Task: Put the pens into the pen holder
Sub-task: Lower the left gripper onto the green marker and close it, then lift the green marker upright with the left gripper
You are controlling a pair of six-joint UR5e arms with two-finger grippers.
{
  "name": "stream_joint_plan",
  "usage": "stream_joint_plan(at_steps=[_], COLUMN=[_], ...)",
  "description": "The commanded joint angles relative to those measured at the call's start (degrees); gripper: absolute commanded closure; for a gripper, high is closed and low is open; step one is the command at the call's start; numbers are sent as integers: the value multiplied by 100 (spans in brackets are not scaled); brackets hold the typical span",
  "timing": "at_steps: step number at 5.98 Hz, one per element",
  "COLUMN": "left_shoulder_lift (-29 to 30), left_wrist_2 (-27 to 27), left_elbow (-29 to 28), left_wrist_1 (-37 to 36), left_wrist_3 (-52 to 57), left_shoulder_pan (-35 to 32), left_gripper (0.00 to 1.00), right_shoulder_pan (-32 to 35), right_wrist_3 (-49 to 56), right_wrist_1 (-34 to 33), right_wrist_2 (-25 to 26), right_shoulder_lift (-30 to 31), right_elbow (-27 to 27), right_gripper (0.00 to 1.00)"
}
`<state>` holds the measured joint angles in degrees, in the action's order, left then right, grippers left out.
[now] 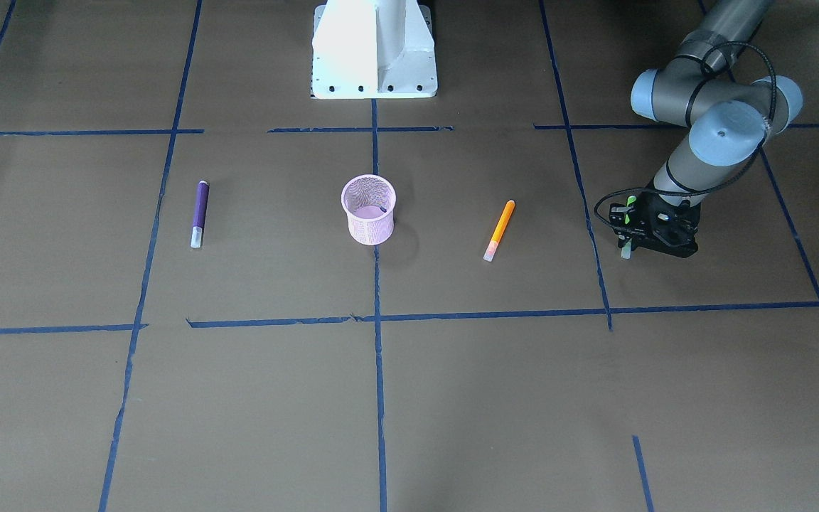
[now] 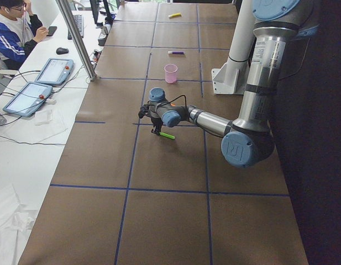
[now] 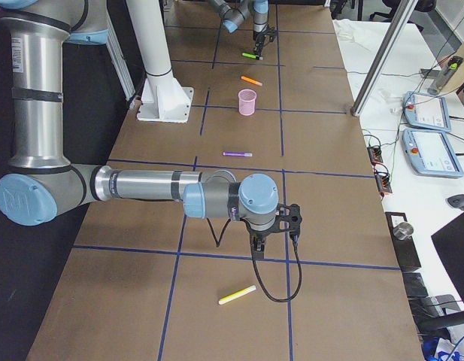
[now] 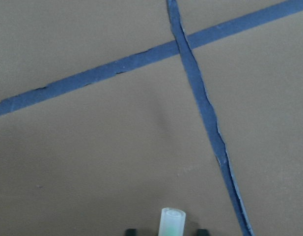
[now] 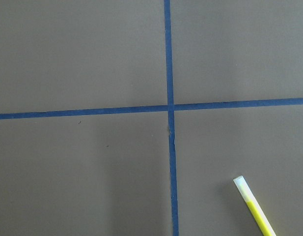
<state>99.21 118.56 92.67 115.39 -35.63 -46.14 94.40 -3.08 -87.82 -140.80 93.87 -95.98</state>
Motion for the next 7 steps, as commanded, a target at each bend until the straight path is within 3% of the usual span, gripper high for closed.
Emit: stream_joint_plan(at_steps=[1,2,5,7], left_shoulder_lift=[-77,-95,201,528], left_wrist_2=[87,471,492,-355], left_elbow=[153,398,1487,1999], left_wrist_1=[-16,-60,71,150], left_wrist_3=[-5,-14,-31,-15], left_shoulder_pan=[0,-52,-342,-334], left_gripper=[100,100,100,100], right_shoulder_pan=[0,0,0,-96], right_wrist_3=[0,0,9,9], right_wrist_1=[2,2,19,11], right_wrist_2=[0,0,-9,-18], right_shoulder_lift=[0,0,9,0], right_elbow=[0,0,-17,-26], right_gripper=[0,0,0,0])
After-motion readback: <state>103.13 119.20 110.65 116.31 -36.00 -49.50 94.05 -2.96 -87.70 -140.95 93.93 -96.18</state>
